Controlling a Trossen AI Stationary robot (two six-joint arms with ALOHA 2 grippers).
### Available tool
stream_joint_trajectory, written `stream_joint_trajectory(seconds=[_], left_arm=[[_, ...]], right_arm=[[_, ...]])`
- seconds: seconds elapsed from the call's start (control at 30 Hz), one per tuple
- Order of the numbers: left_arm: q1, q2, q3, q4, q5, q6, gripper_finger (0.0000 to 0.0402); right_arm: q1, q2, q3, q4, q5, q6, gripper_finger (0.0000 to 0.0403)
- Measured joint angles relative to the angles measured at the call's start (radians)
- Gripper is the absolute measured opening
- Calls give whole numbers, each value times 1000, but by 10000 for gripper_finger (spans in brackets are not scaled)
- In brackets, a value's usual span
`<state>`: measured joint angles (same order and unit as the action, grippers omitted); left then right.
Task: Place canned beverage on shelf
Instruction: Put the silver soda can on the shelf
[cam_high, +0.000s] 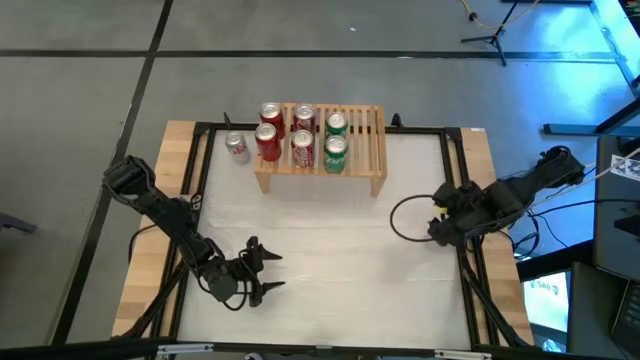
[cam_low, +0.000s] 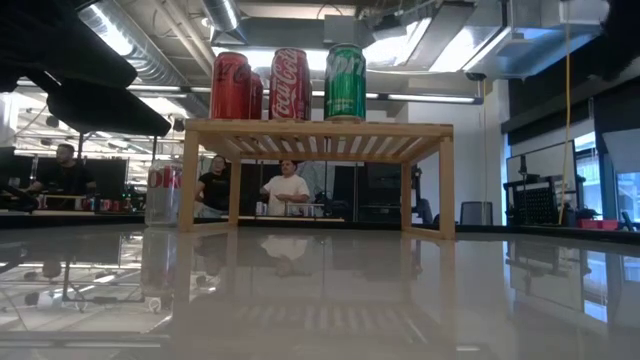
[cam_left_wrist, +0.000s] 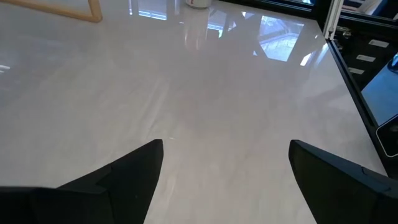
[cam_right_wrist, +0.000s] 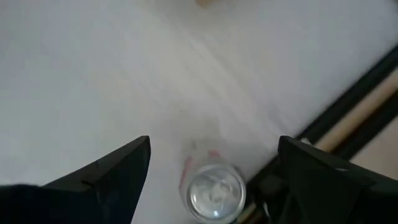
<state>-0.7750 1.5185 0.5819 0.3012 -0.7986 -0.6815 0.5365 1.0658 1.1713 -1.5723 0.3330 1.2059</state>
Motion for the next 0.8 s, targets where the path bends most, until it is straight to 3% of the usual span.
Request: stream_joint_trajectory(seconds=[0.57,0.8], left_arm=[[0,0,0,0,0,0,337],[0,0,0,0,0,0,337]], right_arm=[[0,-2,-193,14,-230,77,348],[0,-1,-254,41,-250,77,348]])
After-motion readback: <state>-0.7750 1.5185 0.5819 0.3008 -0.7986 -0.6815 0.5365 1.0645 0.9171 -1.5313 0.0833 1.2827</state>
